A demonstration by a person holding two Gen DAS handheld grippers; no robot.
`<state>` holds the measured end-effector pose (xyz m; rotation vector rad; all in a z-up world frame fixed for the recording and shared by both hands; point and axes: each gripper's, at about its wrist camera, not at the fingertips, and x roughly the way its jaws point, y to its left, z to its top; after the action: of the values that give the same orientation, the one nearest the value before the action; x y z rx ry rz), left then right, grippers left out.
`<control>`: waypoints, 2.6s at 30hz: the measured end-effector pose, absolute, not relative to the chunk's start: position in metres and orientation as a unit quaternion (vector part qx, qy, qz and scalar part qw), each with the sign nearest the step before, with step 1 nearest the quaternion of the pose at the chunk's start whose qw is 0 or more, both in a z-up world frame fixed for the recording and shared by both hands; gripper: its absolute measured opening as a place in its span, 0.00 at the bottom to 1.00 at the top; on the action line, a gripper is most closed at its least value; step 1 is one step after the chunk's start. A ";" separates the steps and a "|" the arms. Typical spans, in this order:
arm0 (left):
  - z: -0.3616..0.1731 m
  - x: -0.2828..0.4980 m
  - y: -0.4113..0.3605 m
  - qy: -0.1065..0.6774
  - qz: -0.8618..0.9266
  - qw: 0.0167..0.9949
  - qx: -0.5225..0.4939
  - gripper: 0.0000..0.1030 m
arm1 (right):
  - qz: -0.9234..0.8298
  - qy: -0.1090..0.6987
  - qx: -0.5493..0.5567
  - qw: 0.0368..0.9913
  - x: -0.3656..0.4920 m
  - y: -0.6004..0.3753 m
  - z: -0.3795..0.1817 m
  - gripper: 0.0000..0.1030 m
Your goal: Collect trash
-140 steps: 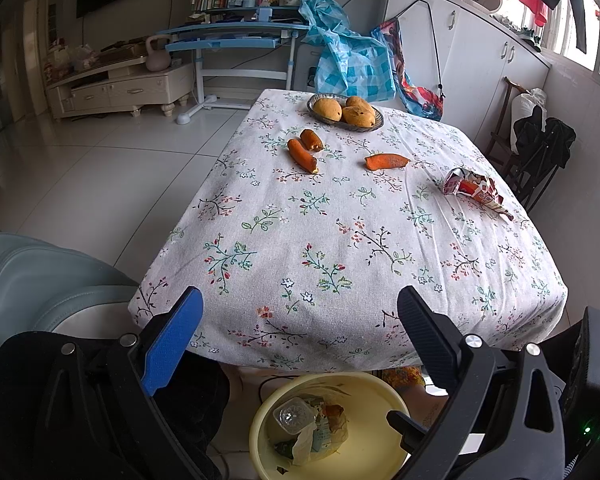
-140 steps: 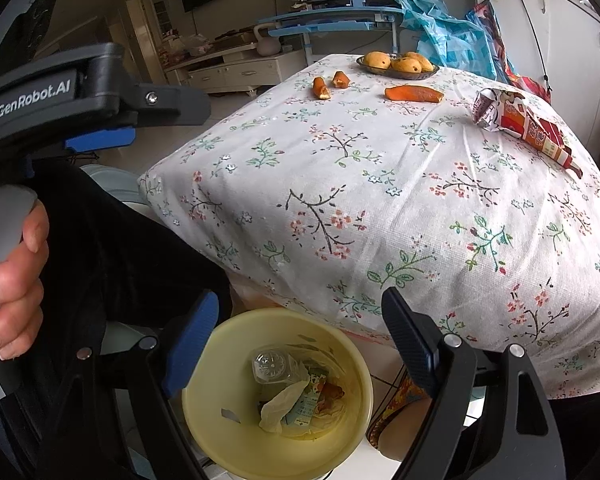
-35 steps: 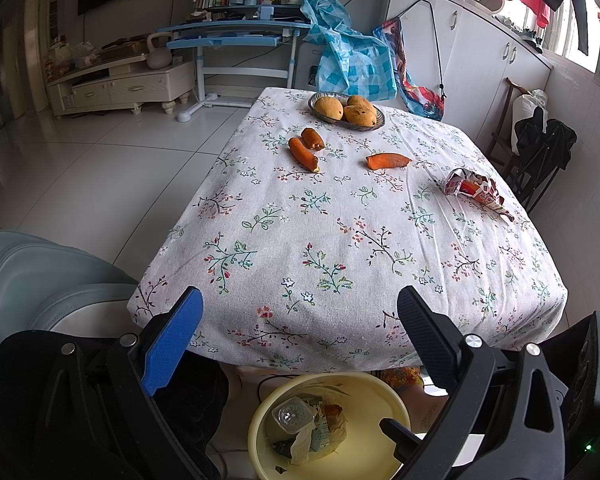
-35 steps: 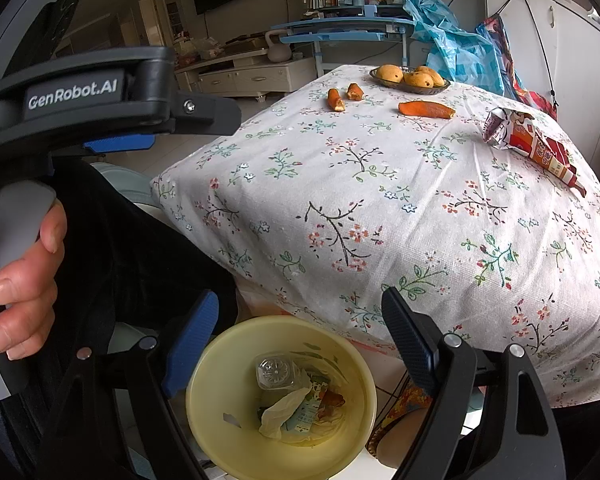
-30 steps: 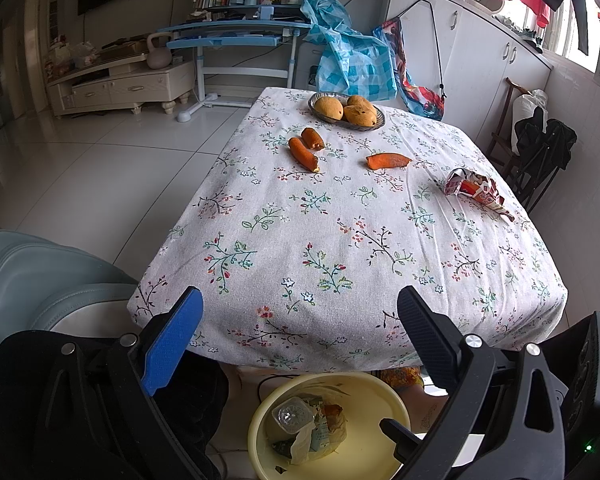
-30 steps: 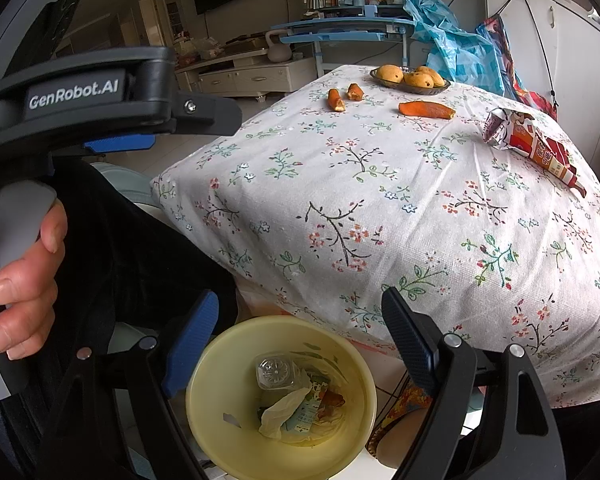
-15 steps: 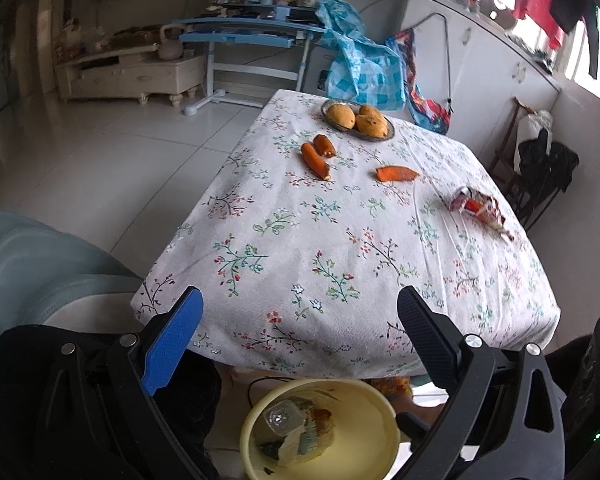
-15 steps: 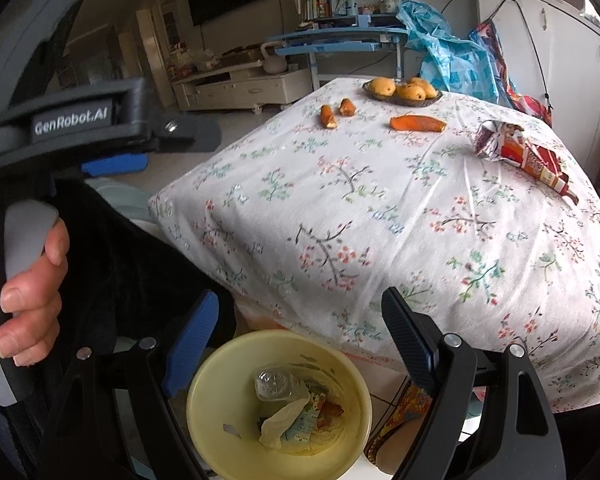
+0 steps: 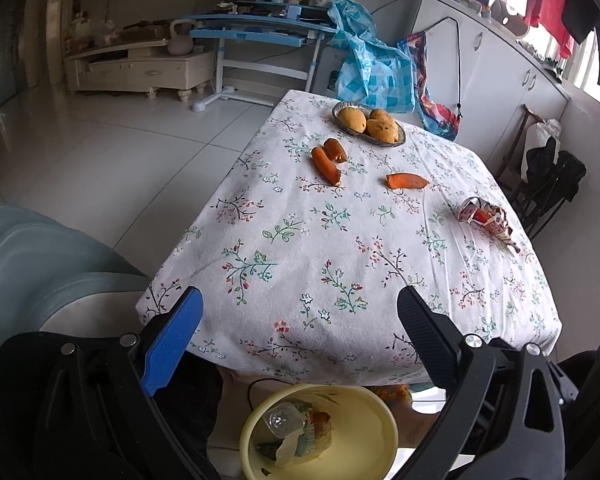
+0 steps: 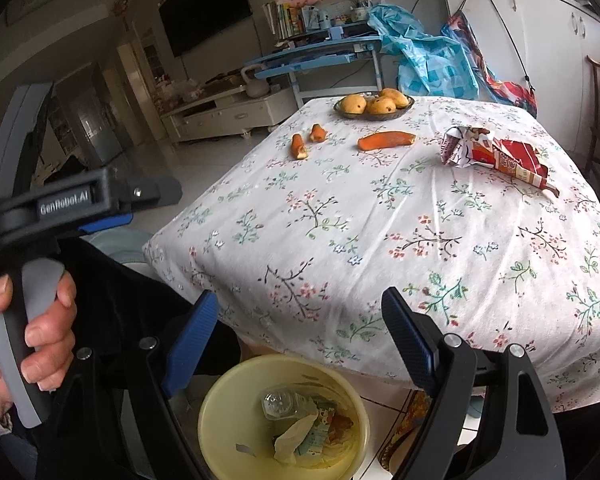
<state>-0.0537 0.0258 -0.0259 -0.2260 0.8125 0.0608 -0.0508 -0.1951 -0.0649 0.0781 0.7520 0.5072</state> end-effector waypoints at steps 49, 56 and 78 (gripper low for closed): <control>-0.074 0.175 0.012 0.448 0.076 0.889 -0.060 0.26 | 0.131 0.409 -0.102 0.897 0.112 -0.286 -0.051 0.71; -0.067 0.156 0.010 0.454 0.032 0.887 -0.073 0.15 | 0.154 0.410 -0.094 0.894 0.117 -0.283 -0.049 0.12; -0.008 0.025 0.013 0.388 0.026 0.921 -0.034 0.15 | 0.334 0.384 0.070 0.858 0.002 -0.237 -0.030 0.05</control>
<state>0.0252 0.0131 -0.0079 -0.0690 0.7981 0.0538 0.0017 -0.2371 -0.0299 0.1467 0.8077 0.7025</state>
